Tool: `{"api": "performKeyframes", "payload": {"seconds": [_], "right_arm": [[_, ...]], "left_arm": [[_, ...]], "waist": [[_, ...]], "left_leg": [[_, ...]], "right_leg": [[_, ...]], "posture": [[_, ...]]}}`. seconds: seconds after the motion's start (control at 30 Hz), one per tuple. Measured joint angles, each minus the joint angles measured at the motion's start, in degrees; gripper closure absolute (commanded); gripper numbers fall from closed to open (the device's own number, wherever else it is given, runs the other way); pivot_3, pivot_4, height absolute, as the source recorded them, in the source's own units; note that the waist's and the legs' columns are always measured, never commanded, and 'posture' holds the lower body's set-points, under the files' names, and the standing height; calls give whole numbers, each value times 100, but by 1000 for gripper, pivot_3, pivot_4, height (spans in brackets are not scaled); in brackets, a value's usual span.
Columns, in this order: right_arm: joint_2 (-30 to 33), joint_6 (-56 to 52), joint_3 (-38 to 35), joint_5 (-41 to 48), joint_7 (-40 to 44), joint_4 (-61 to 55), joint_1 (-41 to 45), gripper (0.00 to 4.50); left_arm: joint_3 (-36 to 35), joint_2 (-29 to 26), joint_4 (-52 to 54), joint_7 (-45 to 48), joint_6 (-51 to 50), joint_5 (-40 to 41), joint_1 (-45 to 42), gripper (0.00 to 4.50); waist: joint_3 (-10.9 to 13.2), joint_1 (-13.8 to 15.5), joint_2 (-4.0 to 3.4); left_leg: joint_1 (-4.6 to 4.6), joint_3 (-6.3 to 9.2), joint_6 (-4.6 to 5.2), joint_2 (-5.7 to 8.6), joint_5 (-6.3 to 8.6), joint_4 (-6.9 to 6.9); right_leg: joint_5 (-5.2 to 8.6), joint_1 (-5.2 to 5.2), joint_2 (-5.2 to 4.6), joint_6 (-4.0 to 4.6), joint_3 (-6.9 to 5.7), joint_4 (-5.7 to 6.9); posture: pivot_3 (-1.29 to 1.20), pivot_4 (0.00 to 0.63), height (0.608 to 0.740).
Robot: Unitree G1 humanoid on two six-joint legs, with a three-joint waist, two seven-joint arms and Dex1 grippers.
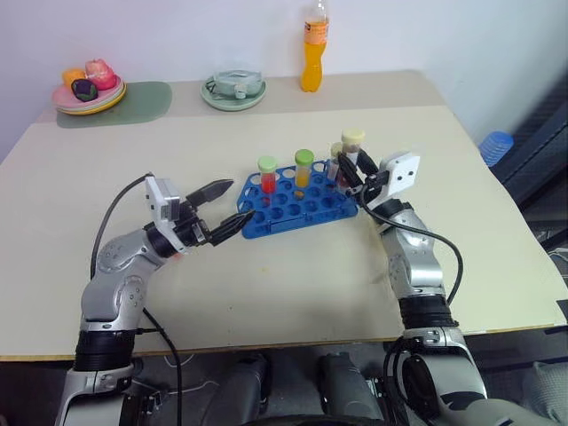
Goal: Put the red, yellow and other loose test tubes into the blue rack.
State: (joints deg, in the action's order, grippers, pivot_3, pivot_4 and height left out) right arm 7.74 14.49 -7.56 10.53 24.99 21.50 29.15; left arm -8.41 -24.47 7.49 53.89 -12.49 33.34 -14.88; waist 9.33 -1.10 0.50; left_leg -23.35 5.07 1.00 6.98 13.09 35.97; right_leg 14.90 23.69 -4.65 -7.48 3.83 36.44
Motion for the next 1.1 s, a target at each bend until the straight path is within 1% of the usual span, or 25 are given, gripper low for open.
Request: {"api": "performKeyframes", "payload": {"seconds": [0.1, 0.23, 0.53, 0.73, 0.87, 1.1], "right_arm": [[-63, 439, -7, -12, -24, 262, 0, 3668], [-173, 713, 52, -14, 11, 401, -17, 3668], [-286, 945, 186, -15, 66, 470, -153, 3668], [-269, 1045, 168, 17, 63, 450, -263, 3668], [-253, 1118, 157, 58, 55, 320, -457, 3668], [-249, 1304, 151, 81, -25, 438, -490, 3668]], "left_arm": [[-4, -2, 112, -193, -101, 45, 12, 284], [-22, -21, 149, -337, -126, 89, 11, 284], [-30, -39, 149, -406, -121, 99, 14, 284], [-35, -48, 141, -382, -78, 99, 97, 284], [-51, -80, -17, -311, 7, 98, 116, 284], [-154, -77, -310, -235, 209, 92, 115, 284]], "waist": [[0, -13, 0], [0, -5, 0], [0, -2, 0], [-2, 10, 1], [-4, 15, 3], [-8, 13, 5]], "left_leg": [[0, 0, -1, -4, -1, -1], [0, -1, 0, -4, 0, 3], [1, -2, 1, -4, 0, 5], [2, -2, 2, -4, 0, 6], [5, -2, 3, -4, 1, 7], [13, -1, 4, -4, 2, 6]], "right_leg": [[1, 7, 4, 1, 0, 17], [1, 20, 4, 3, 0, 43], [2, 47, 6, 4, 0, 57], [2, 46, 5, 4, 0, 58], [2, 43, 6, 4, 0, 57], [2, 37, 5, 5, 0, 57]], "posture": [[0, 150, 740], [0, 150, 740], [0, 150, 740], [0, 150, 740], [0, 150, 740], [0, 150, 740]]}}
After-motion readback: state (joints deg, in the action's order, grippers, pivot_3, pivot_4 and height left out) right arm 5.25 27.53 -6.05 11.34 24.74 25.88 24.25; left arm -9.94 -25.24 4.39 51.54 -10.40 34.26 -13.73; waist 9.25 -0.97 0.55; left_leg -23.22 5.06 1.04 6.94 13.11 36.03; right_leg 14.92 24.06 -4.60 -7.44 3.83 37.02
